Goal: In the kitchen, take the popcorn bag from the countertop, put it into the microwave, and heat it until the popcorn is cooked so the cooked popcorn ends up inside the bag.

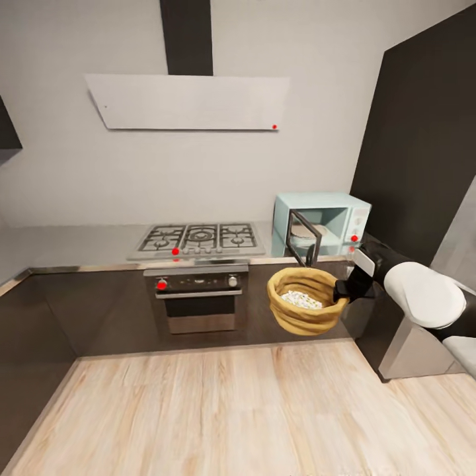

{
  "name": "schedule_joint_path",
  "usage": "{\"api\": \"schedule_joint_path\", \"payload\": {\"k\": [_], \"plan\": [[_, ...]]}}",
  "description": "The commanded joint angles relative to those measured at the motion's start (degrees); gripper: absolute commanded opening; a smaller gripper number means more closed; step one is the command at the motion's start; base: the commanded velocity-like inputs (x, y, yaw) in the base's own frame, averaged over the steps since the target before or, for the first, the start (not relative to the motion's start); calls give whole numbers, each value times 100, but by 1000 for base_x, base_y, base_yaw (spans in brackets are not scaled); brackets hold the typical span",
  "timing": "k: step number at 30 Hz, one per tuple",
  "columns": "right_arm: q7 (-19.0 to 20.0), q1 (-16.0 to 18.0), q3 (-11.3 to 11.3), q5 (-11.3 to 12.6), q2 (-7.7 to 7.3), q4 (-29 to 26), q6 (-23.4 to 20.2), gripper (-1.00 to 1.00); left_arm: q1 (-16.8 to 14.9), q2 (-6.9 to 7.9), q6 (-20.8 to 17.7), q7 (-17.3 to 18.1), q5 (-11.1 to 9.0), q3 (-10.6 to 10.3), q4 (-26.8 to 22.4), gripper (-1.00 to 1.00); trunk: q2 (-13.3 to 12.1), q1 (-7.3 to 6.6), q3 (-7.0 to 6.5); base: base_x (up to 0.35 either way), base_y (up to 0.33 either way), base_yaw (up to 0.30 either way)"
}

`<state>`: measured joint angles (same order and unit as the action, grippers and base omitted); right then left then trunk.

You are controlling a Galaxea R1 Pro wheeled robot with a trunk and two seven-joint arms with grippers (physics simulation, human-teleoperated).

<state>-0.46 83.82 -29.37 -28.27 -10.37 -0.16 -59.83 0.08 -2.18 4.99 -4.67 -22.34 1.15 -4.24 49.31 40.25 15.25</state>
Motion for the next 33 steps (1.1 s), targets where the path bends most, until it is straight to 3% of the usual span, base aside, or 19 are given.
{"api": "schedule_joint_path", "payload": {"k": [1, 7, 33], "plan": [[-4, 5, -60, -35, -26, -2, -17, -100, 1, -2, 11, -16, -12, 8, -7, 100, 5, 1, 4, 0, 0, -284], [-6, 4, -60, -44, -146, -2, -17, -100, 1, 6, -1, 28, -11, -7, 3, 100, 5, 1, -13, 0, 0, -284], [-6, 7, -60, -45, -369, -7, -17, -100, 1, -1, 2, 63, 63, -71, 10, 100, 5, 1, -89, 0, 0, -284]]}}
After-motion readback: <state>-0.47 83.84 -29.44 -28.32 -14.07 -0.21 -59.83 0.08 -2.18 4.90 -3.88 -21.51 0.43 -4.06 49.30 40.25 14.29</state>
